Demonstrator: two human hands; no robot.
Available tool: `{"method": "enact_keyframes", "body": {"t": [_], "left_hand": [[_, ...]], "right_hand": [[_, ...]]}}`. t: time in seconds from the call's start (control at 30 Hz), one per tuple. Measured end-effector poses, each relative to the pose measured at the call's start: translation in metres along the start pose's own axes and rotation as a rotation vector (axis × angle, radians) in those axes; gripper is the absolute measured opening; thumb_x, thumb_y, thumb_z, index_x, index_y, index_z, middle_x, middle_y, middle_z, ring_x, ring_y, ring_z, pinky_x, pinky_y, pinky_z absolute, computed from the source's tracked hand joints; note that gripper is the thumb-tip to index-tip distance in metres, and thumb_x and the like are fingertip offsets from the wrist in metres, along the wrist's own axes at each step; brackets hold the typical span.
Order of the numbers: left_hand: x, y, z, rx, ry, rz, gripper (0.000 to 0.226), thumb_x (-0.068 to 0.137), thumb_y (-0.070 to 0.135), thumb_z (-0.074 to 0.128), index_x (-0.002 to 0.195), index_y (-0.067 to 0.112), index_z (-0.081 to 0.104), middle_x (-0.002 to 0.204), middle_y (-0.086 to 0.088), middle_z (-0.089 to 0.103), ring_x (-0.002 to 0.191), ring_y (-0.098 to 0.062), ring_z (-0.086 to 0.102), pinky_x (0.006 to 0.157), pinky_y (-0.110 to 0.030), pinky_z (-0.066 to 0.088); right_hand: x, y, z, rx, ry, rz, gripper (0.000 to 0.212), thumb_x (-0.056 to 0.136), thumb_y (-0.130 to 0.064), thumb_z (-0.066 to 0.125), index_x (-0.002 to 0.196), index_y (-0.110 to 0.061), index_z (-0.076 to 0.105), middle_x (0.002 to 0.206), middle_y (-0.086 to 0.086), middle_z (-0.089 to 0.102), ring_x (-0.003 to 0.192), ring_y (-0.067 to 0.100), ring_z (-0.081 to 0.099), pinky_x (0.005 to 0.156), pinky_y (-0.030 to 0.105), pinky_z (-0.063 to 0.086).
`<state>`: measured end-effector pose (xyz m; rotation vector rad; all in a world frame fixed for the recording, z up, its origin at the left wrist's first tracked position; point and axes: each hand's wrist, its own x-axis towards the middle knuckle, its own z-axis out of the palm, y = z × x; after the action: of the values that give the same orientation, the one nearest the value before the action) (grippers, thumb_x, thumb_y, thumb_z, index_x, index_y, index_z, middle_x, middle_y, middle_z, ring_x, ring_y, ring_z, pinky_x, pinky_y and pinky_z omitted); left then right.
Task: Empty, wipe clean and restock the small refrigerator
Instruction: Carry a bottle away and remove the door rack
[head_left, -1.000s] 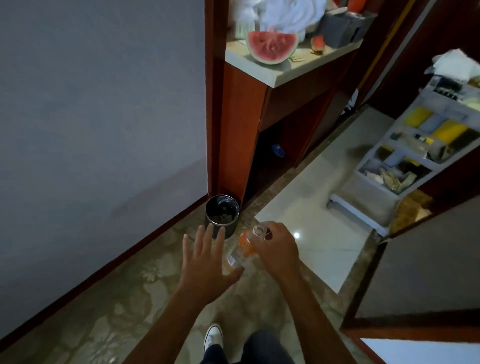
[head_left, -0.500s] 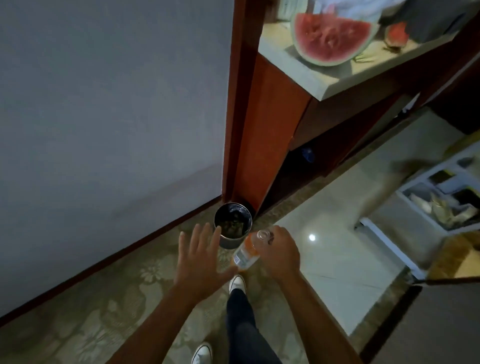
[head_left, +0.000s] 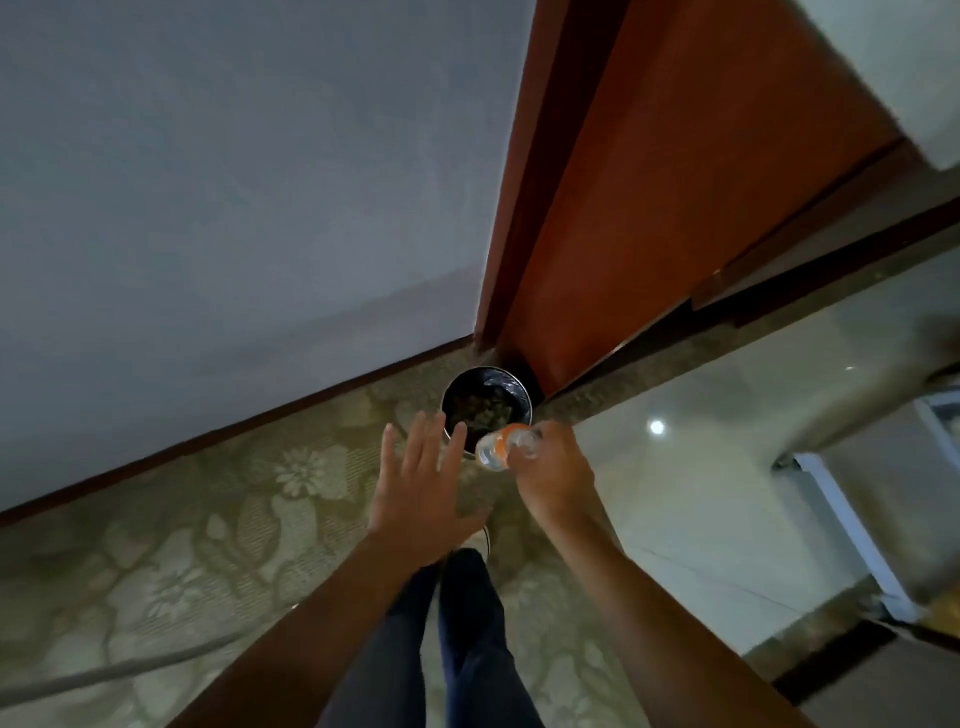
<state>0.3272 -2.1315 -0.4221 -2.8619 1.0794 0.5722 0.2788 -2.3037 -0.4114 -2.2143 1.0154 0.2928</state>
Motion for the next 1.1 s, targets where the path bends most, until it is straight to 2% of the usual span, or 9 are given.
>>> {"method": "enact_keyframes", "body": {"t": [0.07, 0.17, 0.23, 0.4, 0.53, 0.6, 0.7, 0.83, 1.1], "left_hand": [[0.025, -0.004, 0.017, -0.016, -0.017, -0.024, 0.105, 0.086, 0.084, 0.033, 0.162, 0.013, 0.018, 0.168, -0.02, 0.013, 0.157, -0.037, 0.007, 0.121, -0.066, 0.005], [0.061, -0.011, 0.045, -0.029, -0.037, -0.051, 0.104, 0.088, 0.081, 0.034, 0.163, 0.015, 0.004, 0.17, -0.019, 0.0, 0.157, -0.036, -0.005, 0.122, -0.065, -0.002], [0.08, -0.018, 0.067, -0.05, -0.032, -0.068, 0.104, 0.088, 0.079, 0.036, 0.163, 0.016, 0.001, 0.17, -0.018, -0.001, 0.157, -0.036, -0.007, 0.123, -0.064, -0.004], [0.116, -0.038, 0.138, -0.072, -0.056, -0.08, 0.102, 0.087, 0.079, 0.034, 0.161, 0.013, 0.009, 0.169, -0.02, 0.008, 0.157, -0.038, 0.005, 0.123, -0.064, 0.003], [0.136, -0.055, 0.191, -0.07, -0.108, -0.051, 0.102, 0.086, 0.078, 0.022, 0.162, 0.013, 0.002, 0.17, -0.019, -0.001, 0.157, -0.038, -0.005, 0.123, -0.063, -0.005], [0.145, -0.06, 0.211, -0.071, -0.119, -0.056, 0.104, 0.084, 0.078, 0.018, 0.162, 0.012, 0.005, 0.17, -0.019, 0.0, 0.157, -0.038, -0.004, 0.122, -0.063, -0.005], [0.157, -0.065, 0.242, -0.071, -0.116, -0.028, 0.102, 0.084, 0.075, 0.021, 0.161, 0.008, 0.018, 0.167, -0.023, 0.015, 0.156, -0.041, 0.008, 0.122, -0.066, 0.006], [0.177, -0.067, 0.279, -0.071, -0.07, 0.029, 0.101, 0.085, 0.074, 0.028, 0.159, 0.005, 0.025, 0.164, -0.027, 0.024, 0.153, -0.044, 0.018, 0.12, -0.068, 0.014], [0.213, -0.071, 0.329, -0.079, -0.091, 0.012, 0.104, 0.083, 0.078, 0.024, 0.162, 0.012, 0.012, 0.168, -0.02, 0.014, 0.157, -0.037, 0.007, 0.124, -0.062, 0.008]], "right_hand": [[0.027, 0.005, 0.019, -0.038, -0.009, 0.009, 0.032, 0.097, -0.034, 0.062, 0.123, -0.015, 0.057, 0.121, 0.006, 0.06, 0.104, 0.025, 0.063, 0.082, 0.037, 0.053], [0.069, 0.018, 0.053, -0.124, 0.01, -0.016, 0.034, 0.096, -0.033, 0.064, 0.122, -0.013, 0.057, 0.122, 0.009, 0.06, 0.105, 0.027, 0.064, 0.082, 0.039, 0.055], [0.095, 0.029, 0.081, -0.157, 0.02, -0.039, 0.031, 0.094, -0.031, 0.066, 0.117, -0.011, 0.058, 0.119, 0.011, 0.061, 0.105, 0.03, 0.064, 0.08, 0.043, 0.056], [0.155, 0.064, 0.148, -0.277, -0.024, -0.052, 0.035, 0.093, -0.026, 0.067, 0.121, -0.009, 0.055, 0.127, 0.013, 0.058, 0.115, 0.033, 0.058, 0.083, 0.041, 0.048], [0.195, 0.095, 0.202, -0.335, -0.049, -0.111, 0.032, 0.095, -0.026, 0.066, 0.119, -0.009, 0.055, 0.125, 0.012, 0.059, 0.113, 0.034, 0.061, 0.078, 0.041, 0.05], [0.209, 0.105, 0.225, -0.355, -0.068, -0.113, 0.029, 0.097, -0.026, 0.062, 0.12, -0.01, 0.056, 0.127, 0.01, 0.059, 0.113, 0.032, 0.061, 0.077, 0.04, 0.05], [0.23, 0.121, 0.259, -0.394, -0.094, -0.128, 0.025, 0.099, -0.025, 0.056, 0.121, -0.012, 0.056, 0.129, 0.008, 0.058, 0.114, 0.029, 0.061, 0.078, 0.038, 0.048], [0.251, 0.14, 0.299, -0.414, -0.105, -0.128, 0.025, 0.098, -0.031, 0.059, 0.118, -0.015, 0.057, 0.125, 0.005, 0.058, 0.112, 0.026, 0.062, 0.076, 0.037, 0.05], [0.282, 0.16, 0.342, -0.437, -0.17, -0.109, 0.038, 0.097, -0.034, 0.063, 0.127, -0.014, 0.052, 0.132, 0.004, 0.055, 0.12, 0.026, 0.058, 0.082, 0.038, 0.05]]}}
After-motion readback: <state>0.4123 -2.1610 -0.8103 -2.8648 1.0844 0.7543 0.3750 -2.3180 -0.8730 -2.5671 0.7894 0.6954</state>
